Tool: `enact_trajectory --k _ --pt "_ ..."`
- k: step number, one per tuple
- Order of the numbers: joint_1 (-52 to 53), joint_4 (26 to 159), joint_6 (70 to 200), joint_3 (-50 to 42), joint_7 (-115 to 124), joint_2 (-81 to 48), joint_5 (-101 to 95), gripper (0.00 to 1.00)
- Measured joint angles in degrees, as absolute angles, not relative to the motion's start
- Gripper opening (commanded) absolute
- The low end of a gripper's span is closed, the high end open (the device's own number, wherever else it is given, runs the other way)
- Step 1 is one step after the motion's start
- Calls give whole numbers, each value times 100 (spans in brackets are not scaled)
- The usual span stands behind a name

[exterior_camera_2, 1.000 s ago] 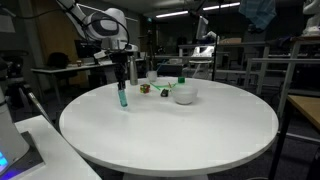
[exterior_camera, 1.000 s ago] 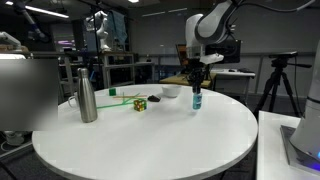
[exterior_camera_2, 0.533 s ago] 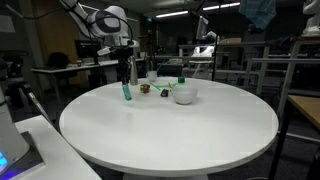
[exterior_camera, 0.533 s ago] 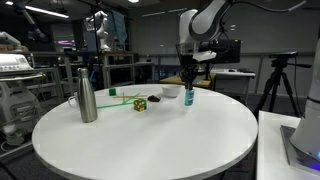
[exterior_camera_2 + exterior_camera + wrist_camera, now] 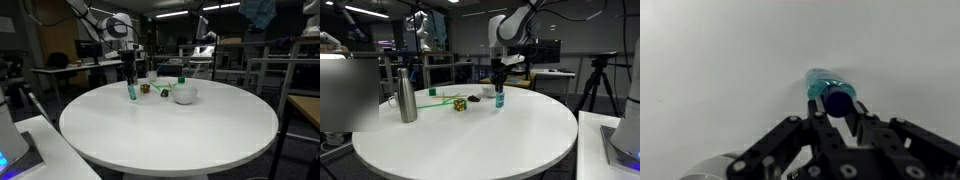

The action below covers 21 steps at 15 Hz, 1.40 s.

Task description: Move the bottle up on the table

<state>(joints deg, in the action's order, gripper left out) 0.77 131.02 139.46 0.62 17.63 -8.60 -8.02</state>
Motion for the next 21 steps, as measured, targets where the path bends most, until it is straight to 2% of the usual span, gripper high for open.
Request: enact_trajectory --k 10,21 --pt "254 11862 13619 -164 1950 -1912 -879 7" --pt "367 11253 13515 -342 2055 -2222 -879 7"
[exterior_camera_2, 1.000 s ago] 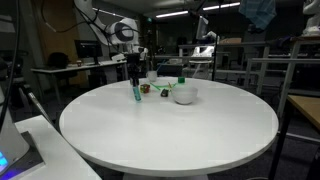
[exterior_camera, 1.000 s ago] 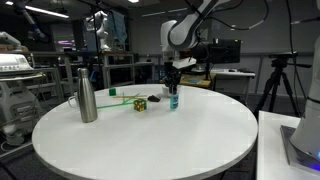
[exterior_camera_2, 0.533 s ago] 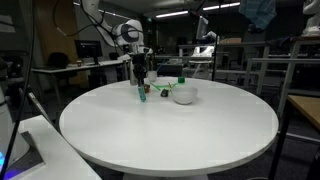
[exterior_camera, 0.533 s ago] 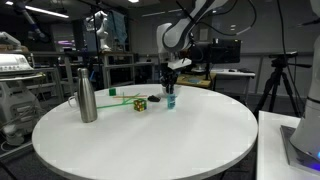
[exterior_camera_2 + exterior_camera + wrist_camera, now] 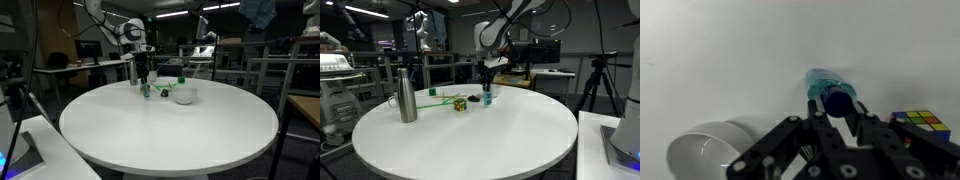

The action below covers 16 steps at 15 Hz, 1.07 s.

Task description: Move the bottle up on the table

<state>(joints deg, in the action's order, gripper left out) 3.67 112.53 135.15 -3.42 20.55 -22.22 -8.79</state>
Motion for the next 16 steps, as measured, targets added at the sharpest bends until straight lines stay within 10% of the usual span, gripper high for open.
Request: enact_trajectory --k 16 --pt "358 11197 13499 -345 2015 -2352 -392 7"
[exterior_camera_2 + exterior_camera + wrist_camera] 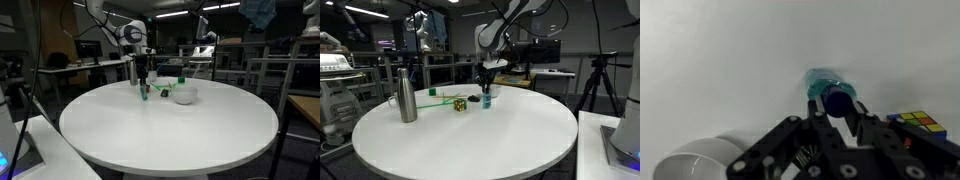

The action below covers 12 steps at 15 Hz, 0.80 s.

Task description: Move the bottle up on the table

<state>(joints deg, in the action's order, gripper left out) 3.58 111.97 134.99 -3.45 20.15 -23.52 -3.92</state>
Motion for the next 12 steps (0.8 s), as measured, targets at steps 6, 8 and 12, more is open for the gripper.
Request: enact_trajectory --k 6,8,12 --pt "324 11197 13483 -343 1949 -2355 -180 7" --pt "293 11197 13474 -341 1942 -2359 -139 7" --pt "275 11197 13461 -341 1941 -2382 -91 7"
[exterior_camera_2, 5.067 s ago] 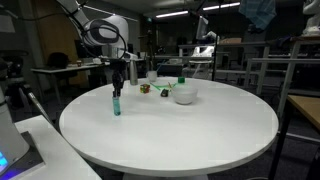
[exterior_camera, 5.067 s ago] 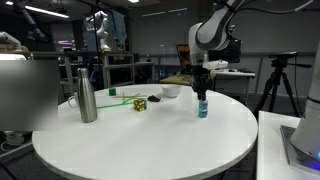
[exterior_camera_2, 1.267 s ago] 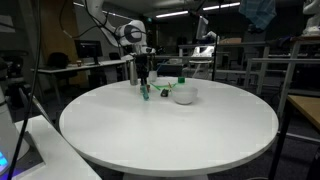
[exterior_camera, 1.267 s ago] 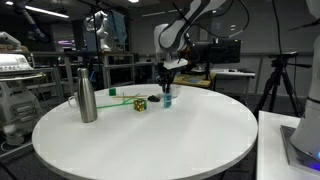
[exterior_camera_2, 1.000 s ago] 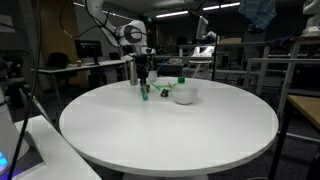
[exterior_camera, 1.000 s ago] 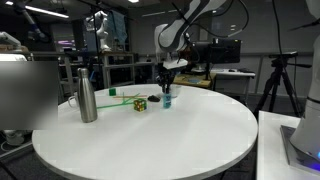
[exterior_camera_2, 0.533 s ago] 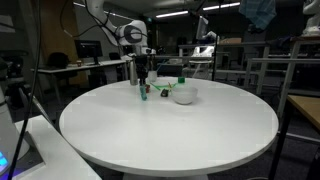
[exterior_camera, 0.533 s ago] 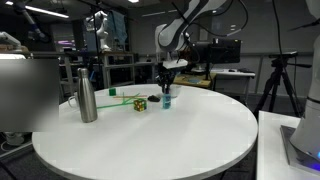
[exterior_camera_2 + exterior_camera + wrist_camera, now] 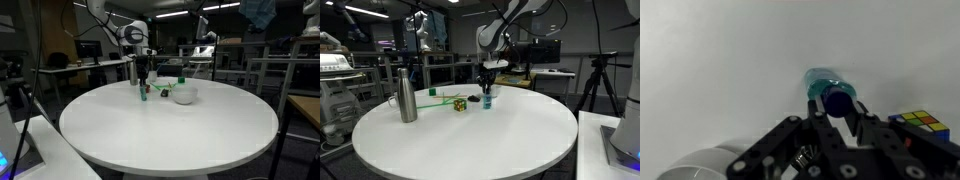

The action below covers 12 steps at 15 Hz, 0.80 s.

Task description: Move the bottle up on the table

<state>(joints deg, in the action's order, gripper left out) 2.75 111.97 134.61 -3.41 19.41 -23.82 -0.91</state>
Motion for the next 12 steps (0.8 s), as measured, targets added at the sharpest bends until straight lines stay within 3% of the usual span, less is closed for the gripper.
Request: enact_trajectory --k 3,4,5,7,12 --pt "267 11195 13456 -341 1941 -2431 -79 7" --pt "260 11178 13451 -341 1941 -2439 -78 20" --pt "251 11166 13448 -341 1941 -2447 -78 51" --pt "230 11141 13434 -341 1941 -2463 -77 58" --pt "206 11114 13405 -341 1941 -2510 -77 98"
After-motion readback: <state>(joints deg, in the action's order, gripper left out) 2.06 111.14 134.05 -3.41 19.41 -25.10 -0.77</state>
